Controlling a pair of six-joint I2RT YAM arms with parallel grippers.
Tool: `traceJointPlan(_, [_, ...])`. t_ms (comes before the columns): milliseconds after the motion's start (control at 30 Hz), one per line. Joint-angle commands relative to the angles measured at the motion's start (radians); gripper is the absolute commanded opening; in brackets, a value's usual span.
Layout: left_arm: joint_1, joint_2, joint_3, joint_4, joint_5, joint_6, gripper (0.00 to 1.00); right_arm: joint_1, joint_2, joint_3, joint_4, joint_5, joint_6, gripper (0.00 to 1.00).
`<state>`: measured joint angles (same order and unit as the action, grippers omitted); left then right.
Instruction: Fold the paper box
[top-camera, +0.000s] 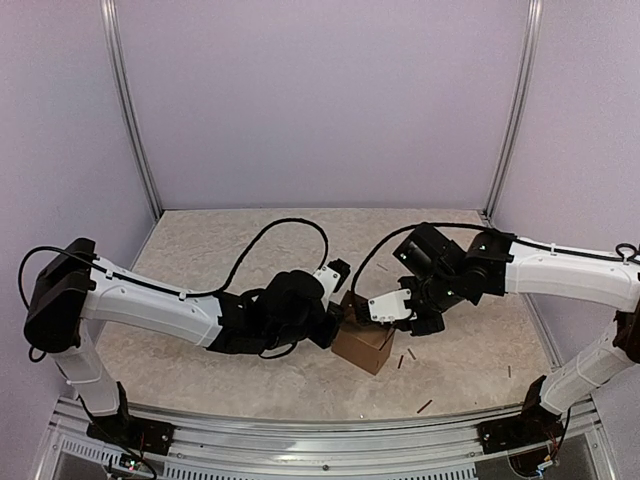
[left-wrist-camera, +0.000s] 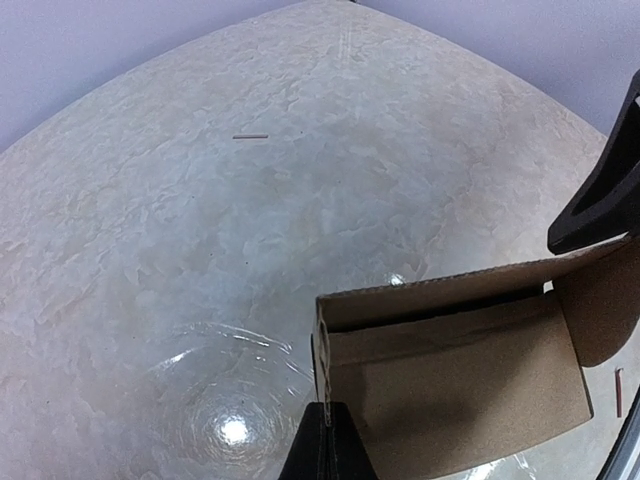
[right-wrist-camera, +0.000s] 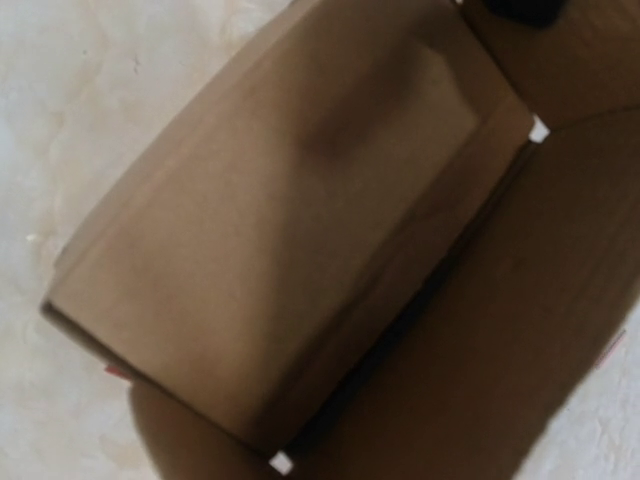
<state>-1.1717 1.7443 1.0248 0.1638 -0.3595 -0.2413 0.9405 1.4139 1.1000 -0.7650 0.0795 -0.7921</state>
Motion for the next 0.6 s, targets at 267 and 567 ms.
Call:
traceJointPlan(267, [-0.014, 0.047, 0.127, -0.237, 0.055, -0.019, 0.0, 0.023, 0.01, -0.014, 0.035, 0.052, -0.007, 0.27])
traceJointPlan(567, [-0.014, 0.076, 0.078, -0.22, 0.055, -0.062, 0.0, 0.023, 0.0, -0.025, 0.036, 0.058, -0.007, 0.27])
